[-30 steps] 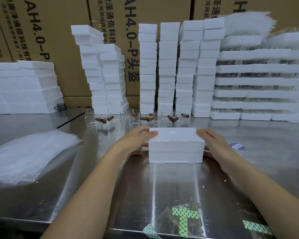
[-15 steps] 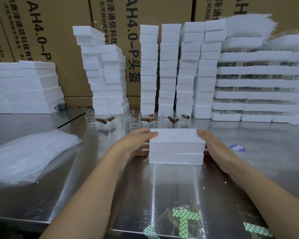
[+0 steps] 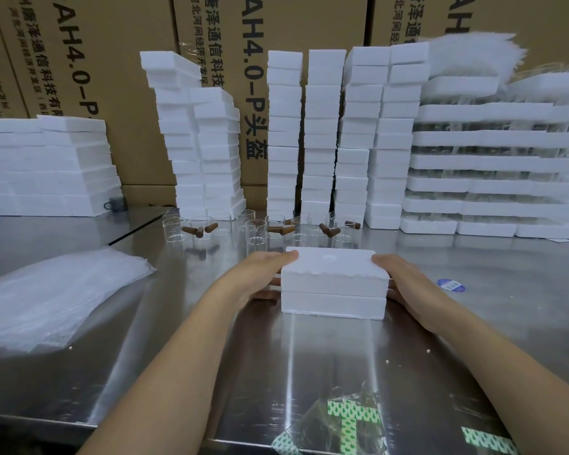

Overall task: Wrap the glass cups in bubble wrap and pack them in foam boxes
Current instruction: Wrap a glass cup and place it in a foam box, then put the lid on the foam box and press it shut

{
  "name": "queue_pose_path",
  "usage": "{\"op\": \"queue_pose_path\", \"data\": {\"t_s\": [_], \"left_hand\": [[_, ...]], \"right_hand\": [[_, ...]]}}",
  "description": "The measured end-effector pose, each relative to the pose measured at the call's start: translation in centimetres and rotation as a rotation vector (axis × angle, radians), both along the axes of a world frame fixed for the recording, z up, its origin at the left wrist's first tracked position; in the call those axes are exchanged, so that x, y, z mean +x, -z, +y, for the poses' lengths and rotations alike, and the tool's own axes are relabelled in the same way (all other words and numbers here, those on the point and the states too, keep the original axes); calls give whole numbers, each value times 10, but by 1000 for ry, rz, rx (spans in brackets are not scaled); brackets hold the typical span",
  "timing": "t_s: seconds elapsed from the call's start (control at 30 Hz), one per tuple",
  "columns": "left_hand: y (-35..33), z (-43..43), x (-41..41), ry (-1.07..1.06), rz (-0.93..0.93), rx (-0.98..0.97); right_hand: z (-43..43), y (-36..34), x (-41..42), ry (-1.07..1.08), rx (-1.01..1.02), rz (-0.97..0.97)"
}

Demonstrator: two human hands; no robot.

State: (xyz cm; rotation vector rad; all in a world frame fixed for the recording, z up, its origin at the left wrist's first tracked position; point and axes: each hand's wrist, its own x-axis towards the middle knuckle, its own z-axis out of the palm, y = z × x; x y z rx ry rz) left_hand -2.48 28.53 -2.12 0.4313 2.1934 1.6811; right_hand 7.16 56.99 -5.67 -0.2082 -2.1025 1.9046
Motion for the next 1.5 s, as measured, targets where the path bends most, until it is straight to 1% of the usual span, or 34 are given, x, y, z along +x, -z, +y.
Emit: {"op": "queue_pose_path", "data": {"t_s": [0.2,0.37,0.47,0.63,0.7,0.8,0.87,0.97,1.03,1.2,1.27,1.37,1.43,1.5], "left_hand": [[0,2,0,-9,-44,7],[2,9,5,-24,-107,110],[-3,13,7,-22,-141,212],[-8,19,16,-40,-56,316],[-12,18,17,-74,-34,381],[-20,15,19,-129,-25,492],[-21,14,18,-174,-11,519],[-20,14,18,-236,34,488],[-19,14,18,-241,36,458],[-18,9,15,-207,4,388],[-17,8,15,-184,4,363],[-16,9,17,-173,-9,304],[-15,10,19,-162,-34,271],[-13,11,20,-108,-95,240]], "right_hand": [[0,0,1,-3,-13,-2],[3,-2,4,-19,-52,-13],[10,0,5,-28,-108,-25],[15,-6,8,-62,-175,-31],[13,-9,11,-111,-213,-51],[4,-14,18,-247,-273,-132],[-6,-16,22,-324,-306,-176],[-23,-20,27,-320,-310,-155],[-29,-23,31,-309,-301,-153],[-32,-22,36,-388,-281,-235],[-30,-22,36,-438,-300,-254],[-25,-23,36,-597,-306,-275],[-21,-21,39,-666,-328,-294],[-26,-25,41,-671,-354,-267]]}}
